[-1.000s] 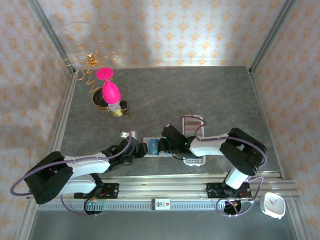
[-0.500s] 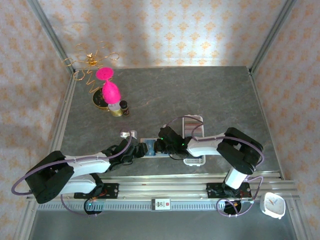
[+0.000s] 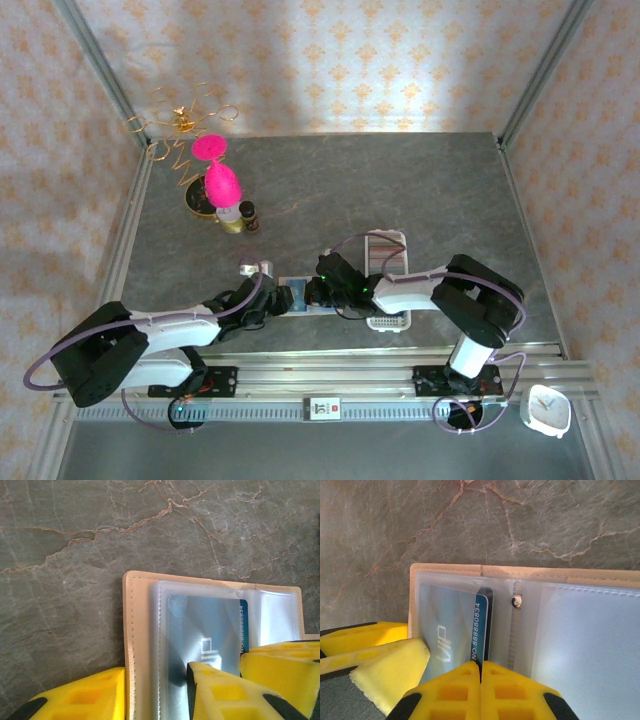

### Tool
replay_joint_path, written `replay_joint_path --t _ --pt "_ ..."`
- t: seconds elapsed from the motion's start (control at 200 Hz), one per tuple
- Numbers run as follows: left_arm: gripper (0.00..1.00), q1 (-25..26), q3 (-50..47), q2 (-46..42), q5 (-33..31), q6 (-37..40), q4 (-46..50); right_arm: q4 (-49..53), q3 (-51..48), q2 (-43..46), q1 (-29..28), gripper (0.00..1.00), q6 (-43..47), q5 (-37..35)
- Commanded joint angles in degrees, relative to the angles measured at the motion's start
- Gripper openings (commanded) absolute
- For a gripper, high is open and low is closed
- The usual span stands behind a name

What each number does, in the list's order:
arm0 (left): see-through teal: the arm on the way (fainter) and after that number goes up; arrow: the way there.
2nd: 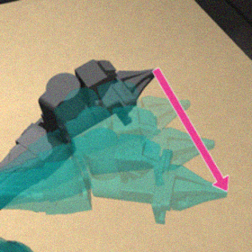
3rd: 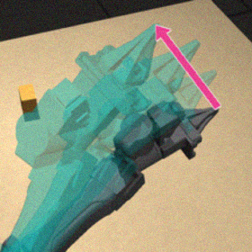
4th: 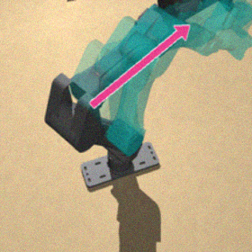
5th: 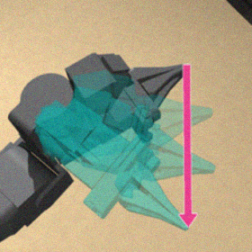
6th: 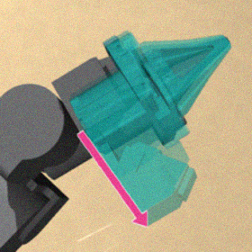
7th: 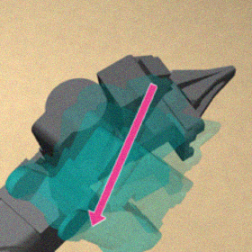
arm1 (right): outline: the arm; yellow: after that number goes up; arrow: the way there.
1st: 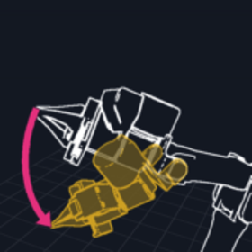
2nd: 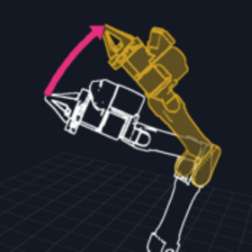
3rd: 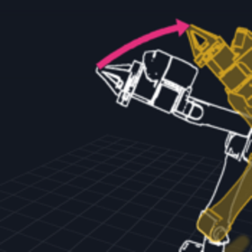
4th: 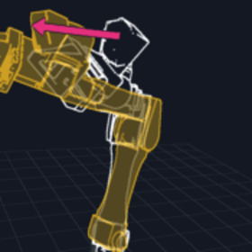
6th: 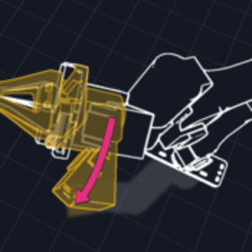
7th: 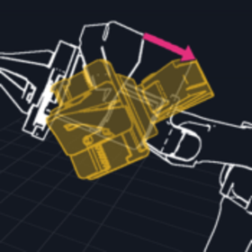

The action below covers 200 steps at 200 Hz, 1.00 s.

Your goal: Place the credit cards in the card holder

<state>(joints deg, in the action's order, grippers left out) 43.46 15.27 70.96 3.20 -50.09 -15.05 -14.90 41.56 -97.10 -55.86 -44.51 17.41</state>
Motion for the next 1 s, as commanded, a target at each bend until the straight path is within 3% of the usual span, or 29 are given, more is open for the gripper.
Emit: replay_joint_path --t 0.0,0.586,0.996 --pt "0.32 0.79 -0.65 1.18 8.58 -2.05 -3.99 -1.12 -0.52 -1.14 -0.69 0.06 -0.4 0.34" --pt "0.21 0.82 -0.94 -3.36 8.51 -2.08 -4.9 -2.82 -1.22 -1.86 -1.53 0.06 -1.77 0.42" --pt "0.02 0.75 -2.19 -7.35 7.34 -1.37 -1.32 -4.08 -1.48 -0.25 -1.71 0.07 -2.36 0.25"
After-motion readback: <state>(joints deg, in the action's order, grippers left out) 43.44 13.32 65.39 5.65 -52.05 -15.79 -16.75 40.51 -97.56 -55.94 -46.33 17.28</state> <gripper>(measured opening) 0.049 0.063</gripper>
